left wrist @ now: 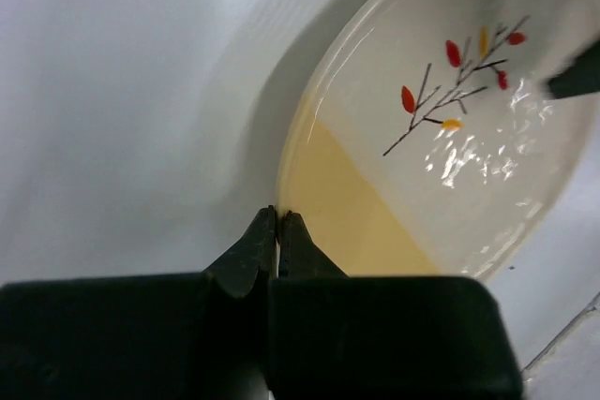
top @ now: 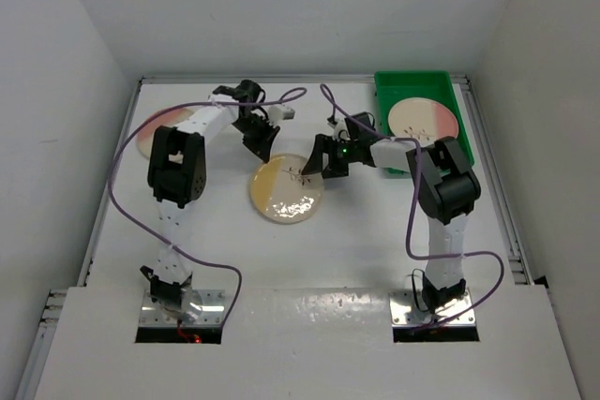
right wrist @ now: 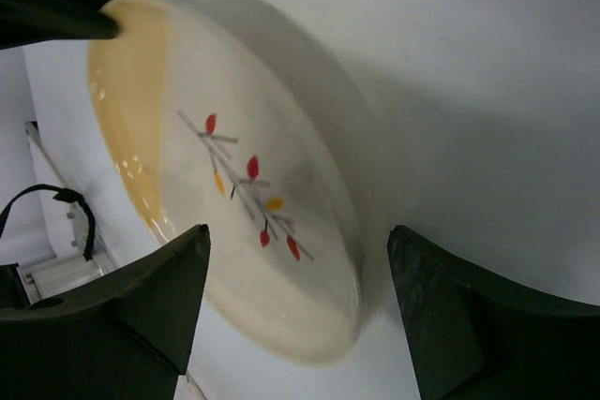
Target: Place the plates into the plastic bin on the countertop
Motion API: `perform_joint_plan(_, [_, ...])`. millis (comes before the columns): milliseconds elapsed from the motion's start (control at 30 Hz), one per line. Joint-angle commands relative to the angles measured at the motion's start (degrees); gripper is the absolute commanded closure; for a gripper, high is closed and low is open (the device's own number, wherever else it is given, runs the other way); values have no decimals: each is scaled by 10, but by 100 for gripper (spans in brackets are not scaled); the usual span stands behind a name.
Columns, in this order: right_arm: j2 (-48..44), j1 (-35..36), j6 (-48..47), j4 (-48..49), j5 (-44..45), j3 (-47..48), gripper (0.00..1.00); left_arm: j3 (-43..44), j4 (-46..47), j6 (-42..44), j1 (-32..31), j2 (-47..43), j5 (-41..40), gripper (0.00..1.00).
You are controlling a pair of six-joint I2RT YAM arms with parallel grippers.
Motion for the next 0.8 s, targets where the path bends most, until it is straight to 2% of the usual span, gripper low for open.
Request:
perform_joint_plan(0, [33, 13, -13, -11, 6, 0, 24, -1, 3, 21, -8, -117, 79, 100])
perform_joint_plan(67, [43, 18, -2, 14, -18, -5, 25, -14, 9, 26, -8, -125, 90, 100])
perform_joint_plan(133, [53, 22, 7, 40, -51, -10, 36, -34, 15, 26, -8, -132, 96, 100])
perform_joint_plan(167, [55, 24, 11, 49, -78, -12, 45, -42, 20, 26, -8, -132, 96, 100])
perform_joint_plan(200, [54, 25, 17, 65, -92, -15, 65, -55, 25, 20, -8, -132, 96, 100])
perform_joint_plan(300, [25, 26, 38, 111, -114, -41, 94, -61, 36, 8, -8, -125, 72, 100])
perform_joint_plan(333, [16, 23, 42, 117, -107, -62, 100, -61, 36, 8, -8, -125, 64, 100])
perform_joint_plan(433, [-33, 6, 64, 144, -106, -83, 100, -42, 36, 3, 9, -125, 39, 100])
perform_joint_plan(567, [-117, -36, 114, 174, -112, -92, 100, 3, 36, -28, 41, -131, 4, 88])
perform_joint_plan(633, [-168, -50, 140, 209, -111, -96, 100, 30, 41, -46, 58, -131, -30, 75])
perform_joint_plan(667, [-179, -79, 156, 220, -103, -100, 100, 39, 41, -68, 78, -131, -58, 66])
perform_joint_plan(733, [-222, -104, 188, 251, -92, -109, 100, 50, 52, -89, 101, -124, -80, 60])
perform_joint_plan(767, [-230, -148, 229, 294, -67, -132, 100, 56, 52, -111, 129, -124, -97, 56])
